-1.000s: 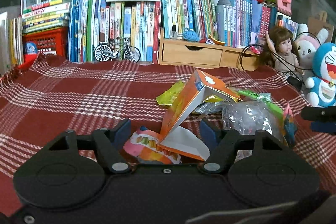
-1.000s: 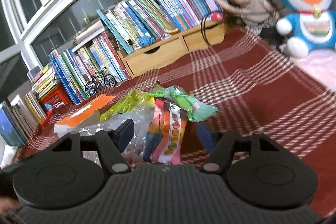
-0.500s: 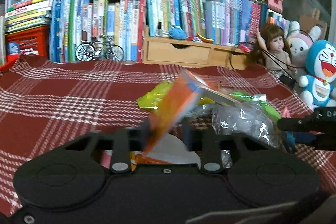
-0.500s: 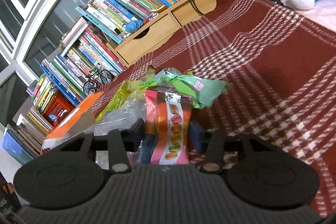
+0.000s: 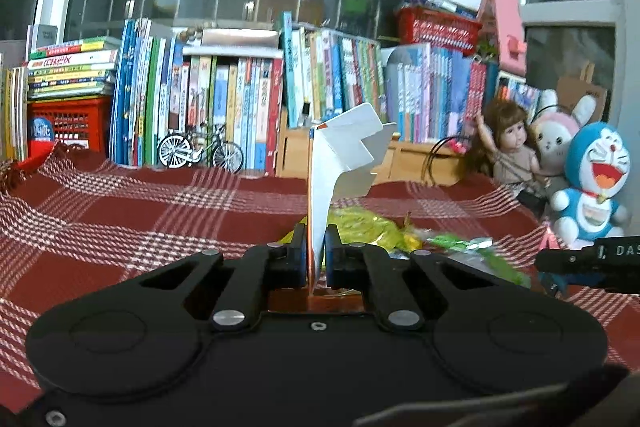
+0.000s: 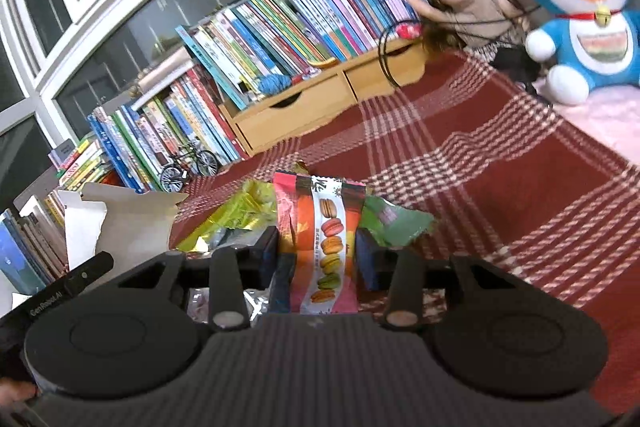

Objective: Collect trash
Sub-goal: 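Lift the box and macaron packet and carry both toward the black bin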

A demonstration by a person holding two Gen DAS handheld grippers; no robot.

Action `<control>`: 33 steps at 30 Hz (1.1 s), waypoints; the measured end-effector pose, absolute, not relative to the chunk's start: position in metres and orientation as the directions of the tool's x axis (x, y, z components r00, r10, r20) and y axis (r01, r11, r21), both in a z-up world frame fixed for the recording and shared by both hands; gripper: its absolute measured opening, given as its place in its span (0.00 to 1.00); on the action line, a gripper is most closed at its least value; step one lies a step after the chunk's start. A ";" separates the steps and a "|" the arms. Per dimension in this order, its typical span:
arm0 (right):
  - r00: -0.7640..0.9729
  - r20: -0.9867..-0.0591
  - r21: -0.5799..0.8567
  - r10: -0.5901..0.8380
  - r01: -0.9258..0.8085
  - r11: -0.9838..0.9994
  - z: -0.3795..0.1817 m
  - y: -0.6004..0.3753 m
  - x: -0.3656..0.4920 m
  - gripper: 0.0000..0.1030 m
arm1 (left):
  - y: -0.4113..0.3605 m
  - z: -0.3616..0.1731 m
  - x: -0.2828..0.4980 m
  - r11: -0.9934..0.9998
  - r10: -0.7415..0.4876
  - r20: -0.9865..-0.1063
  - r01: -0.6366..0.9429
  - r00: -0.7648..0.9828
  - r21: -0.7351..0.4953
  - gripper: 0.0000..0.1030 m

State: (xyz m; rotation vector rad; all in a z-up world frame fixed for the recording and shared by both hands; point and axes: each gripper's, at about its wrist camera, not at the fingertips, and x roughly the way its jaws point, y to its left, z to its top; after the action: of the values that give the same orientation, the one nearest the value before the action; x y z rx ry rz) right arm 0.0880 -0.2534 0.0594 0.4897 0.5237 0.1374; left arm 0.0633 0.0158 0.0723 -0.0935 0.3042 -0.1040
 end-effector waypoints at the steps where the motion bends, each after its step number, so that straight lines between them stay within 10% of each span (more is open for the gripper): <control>1: 0.861 -0.441 0.482 0.252 -0.009 0.876 0.062 -0.253 0.085 0.44 | 0.016 0.075 0.058 0.990 -0.118 -0.284 0.092 0.951 -0.105 0.07; 33: 0.783 -0.433 0.408 0.447 -0.272 0.872 0.065 -0.198 -0.057 0.44 | 0.025 0.065 -0.170 0.944 -0.280 -0.258 0.216 0.925 -0.249 0.07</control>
State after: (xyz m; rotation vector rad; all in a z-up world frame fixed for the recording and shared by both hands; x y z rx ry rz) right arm -0.0572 -0.1979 0.0645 0.3357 0.5472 0.3958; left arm -0.1700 0.0254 0.0655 -0.2190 0.2950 -0.2566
